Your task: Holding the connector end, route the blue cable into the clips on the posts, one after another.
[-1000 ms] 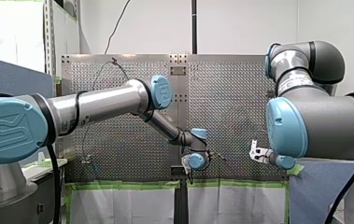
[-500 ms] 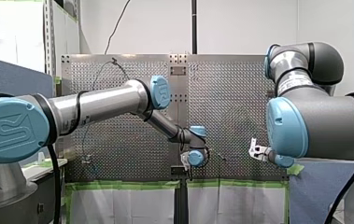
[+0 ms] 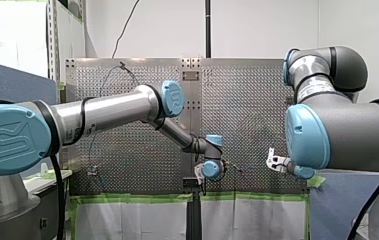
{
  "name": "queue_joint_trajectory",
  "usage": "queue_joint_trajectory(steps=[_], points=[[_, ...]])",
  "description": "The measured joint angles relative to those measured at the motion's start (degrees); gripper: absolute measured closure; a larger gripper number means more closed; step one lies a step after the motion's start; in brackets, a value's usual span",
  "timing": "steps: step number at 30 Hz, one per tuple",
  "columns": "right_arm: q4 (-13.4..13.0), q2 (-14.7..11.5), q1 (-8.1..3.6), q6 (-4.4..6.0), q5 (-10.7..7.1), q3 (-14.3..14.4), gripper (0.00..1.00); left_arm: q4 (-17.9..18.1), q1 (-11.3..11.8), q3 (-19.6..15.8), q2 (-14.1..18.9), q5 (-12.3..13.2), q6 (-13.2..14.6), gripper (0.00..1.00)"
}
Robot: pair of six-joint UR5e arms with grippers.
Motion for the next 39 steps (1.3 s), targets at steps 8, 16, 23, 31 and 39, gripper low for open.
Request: queue_joint_trajectory(steps=[8,16,23,31,39], points=[[0.43,0.14,-0.13,0.0,0.0,0.02,1.0,-4.49,-0.53,0.0,0.03,-0.31,4.14,0.06],[0.69,0.3,-0.18,0.0,-0.02,0.01,1.0,-7.9,-1.59,-0.04,0.08,-0.25,6.13,0.0],[0.81,0.46,-0.2,0.32,-0.09,0.02,1.0,-8.25,-2.84,-1.96,1.5,1.72,5.95,0.0],[1.14,0.68,-0.26,0.5,-0.09,0.02,1.0,-4.38,-3.98,-6.22,5.66,3.9,5.14,0.0],[1.81,1.13,-0.32,0.27,-0.09,0.02,1.0,-0.05,-4.79,-10.8,8.98,2.65,5.53,0.0]])
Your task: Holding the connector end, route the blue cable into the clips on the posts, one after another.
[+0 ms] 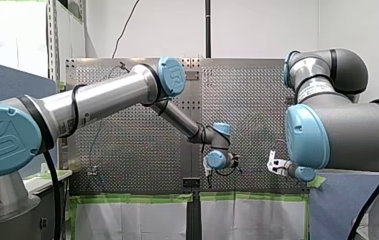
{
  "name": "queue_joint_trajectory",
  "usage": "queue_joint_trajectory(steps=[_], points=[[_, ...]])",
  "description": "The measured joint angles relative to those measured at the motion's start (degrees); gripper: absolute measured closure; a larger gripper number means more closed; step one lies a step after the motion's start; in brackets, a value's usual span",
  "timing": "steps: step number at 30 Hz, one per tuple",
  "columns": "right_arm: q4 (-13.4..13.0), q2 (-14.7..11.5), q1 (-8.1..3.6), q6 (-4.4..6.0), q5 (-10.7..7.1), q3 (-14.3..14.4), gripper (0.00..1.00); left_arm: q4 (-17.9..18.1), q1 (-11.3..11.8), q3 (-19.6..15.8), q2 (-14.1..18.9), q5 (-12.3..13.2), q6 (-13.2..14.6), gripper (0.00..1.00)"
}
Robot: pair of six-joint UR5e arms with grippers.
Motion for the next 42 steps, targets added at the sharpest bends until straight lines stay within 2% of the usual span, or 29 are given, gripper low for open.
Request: queue_joint_trajectory(steps=[11,20,27,34,42], points=[[0.34,0.43,-0.02,-0.24,0.0,0.0,1.0,0.76,-0.3,-6.19,0.27,-3.18,0.88,0.0],[0.48,0.54,0.03,-0.33,0.0,0.0,1.0,0.72,-0.54,-10.77,0.28,-3.51,1.19,0.0],[0.62,0.61,0.06,-0.36,0.0,0.0,1.0,1.24,-1.89,-11.36,0.29,-2.42,2.61,0.0],[0.65,0.69,0.21,-0.36,0.0,0.0,1.0,4.38,-3.31,-11.4,0.29,-0.18,2.93,0.0],[0.57,0.78,0.23,-0.36,0.0,0.0,1.0,6.72,-2.62,-11.39,0.3,0.06,2.61,0.0]])
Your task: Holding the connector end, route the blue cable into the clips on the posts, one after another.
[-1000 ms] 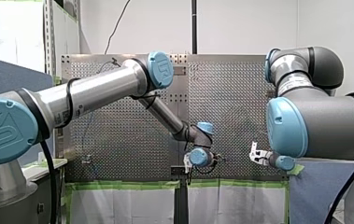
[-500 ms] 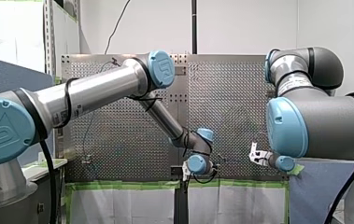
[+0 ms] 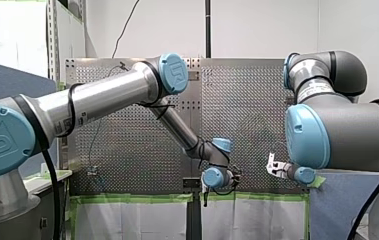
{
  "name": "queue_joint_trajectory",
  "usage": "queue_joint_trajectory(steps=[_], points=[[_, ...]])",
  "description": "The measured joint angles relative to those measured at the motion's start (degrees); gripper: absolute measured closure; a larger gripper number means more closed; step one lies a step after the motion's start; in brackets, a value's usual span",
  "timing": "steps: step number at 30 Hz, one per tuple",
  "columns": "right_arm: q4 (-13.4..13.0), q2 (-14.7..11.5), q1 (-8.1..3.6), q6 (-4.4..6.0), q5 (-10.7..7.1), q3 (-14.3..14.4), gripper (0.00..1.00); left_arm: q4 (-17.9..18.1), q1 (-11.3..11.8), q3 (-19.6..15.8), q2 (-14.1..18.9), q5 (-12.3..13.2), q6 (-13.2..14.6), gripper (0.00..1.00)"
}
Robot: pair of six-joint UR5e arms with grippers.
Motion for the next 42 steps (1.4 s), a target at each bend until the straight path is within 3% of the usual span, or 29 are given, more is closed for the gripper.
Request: queue_joint_trajectory(steps=[14,30,35,42], points=[[-0.24,0.04,0.06,0.0,0.0,-0.01,1.0,0.77,0.96,0.01,-0.01,0.81,-2.05,0.0],[-0.25,0.11,0.03,0.02,0.04,0.0,1.0,0.83,1.07,0.02,0.0,0.92,-2.36,0.0],[-0.22,0.14,0.08,0.07,0.06,0.0,1.0,0.77,0.96,0.03,0.03,0.32,-1.51,0.0],[-0.23,0.23,0.11,0.09,0.03,-0.01,1.0,0.82,1.03,0.02,0.05,-2.57,0.99,0.0]])
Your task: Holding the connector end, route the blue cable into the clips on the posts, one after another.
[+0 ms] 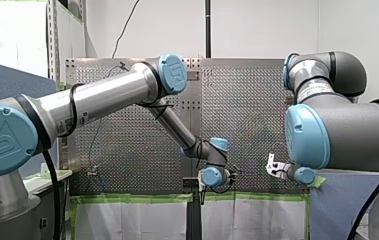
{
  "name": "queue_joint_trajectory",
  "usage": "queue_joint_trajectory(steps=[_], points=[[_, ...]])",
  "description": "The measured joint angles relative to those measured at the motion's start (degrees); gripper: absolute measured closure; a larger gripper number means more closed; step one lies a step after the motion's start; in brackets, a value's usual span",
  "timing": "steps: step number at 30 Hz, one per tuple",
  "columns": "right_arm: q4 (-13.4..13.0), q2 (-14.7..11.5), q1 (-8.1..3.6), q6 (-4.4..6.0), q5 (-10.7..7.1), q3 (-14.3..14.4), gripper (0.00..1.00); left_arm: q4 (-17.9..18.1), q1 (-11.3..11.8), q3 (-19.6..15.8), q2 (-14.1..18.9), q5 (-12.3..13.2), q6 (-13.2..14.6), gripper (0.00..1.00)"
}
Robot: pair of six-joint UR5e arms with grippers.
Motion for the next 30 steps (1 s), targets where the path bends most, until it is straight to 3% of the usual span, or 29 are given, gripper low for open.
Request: queue_joint_trajectory(steps=[15,21,25,30], points=[[-0.12,0.17,-0.07,-0.06,-0.03,0.01,1.0,-0.37,-0.61,-0.02,0.44,-1.59,1.04,0.0],[-0.11,0.23,-0.32,-0.02,-0.03,0.01,1.0,-1.08,-3.01,-1.24,2.97,-2.66,2.61,0.0],[-0.11,0.3,-0.36,-0.06,-0.03,0.01,1.0,0.66,-5.09,-3.35,5.26,-4.34,2.72,0.0],[-0.13,0.3,-0.42,-0.08,-0.03,0.01,1.0,3.36,-5.68,-6.09,8.03,-5.4,1.98,0.0]])
